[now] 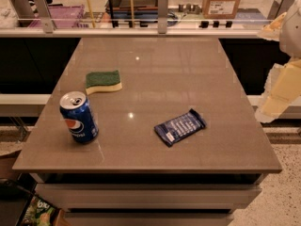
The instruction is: Pick pepsi can
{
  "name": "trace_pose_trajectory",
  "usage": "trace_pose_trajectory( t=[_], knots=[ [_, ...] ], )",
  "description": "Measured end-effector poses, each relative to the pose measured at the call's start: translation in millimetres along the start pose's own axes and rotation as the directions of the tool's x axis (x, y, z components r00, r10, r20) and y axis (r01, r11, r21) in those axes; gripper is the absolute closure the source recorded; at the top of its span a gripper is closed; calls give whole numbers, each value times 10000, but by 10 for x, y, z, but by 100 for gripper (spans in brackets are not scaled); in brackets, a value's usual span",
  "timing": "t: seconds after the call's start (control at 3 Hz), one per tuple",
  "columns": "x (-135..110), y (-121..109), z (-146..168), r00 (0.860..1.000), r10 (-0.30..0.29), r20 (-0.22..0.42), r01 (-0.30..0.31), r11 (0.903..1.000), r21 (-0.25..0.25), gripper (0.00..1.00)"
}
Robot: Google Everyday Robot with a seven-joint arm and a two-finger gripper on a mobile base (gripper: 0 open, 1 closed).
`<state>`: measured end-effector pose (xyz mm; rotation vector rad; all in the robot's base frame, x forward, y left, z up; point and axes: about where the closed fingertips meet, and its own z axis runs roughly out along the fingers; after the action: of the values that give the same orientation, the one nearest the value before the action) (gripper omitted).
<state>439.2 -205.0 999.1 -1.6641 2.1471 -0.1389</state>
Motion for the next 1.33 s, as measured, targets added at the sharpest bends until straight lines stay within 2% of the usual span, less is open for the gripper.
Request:
trace_pose_trajectory(
  t=[0.33, 0.67, 1.0, 1.33],
  knots=[
    [-120, 36, 52, 9954, 193, 942, -210, 9996, 170, 0],
    [-361, 65, 149, 9676, 376, 2498, -431, 9989, 167, 0],
    [-601, 142, 271, 9202, 436, 3889, -394, 9990, -186, 0],
    [-797, 261, 389, 8703, 552, 4894, -239, 9973, -700, 0]
  ],
)
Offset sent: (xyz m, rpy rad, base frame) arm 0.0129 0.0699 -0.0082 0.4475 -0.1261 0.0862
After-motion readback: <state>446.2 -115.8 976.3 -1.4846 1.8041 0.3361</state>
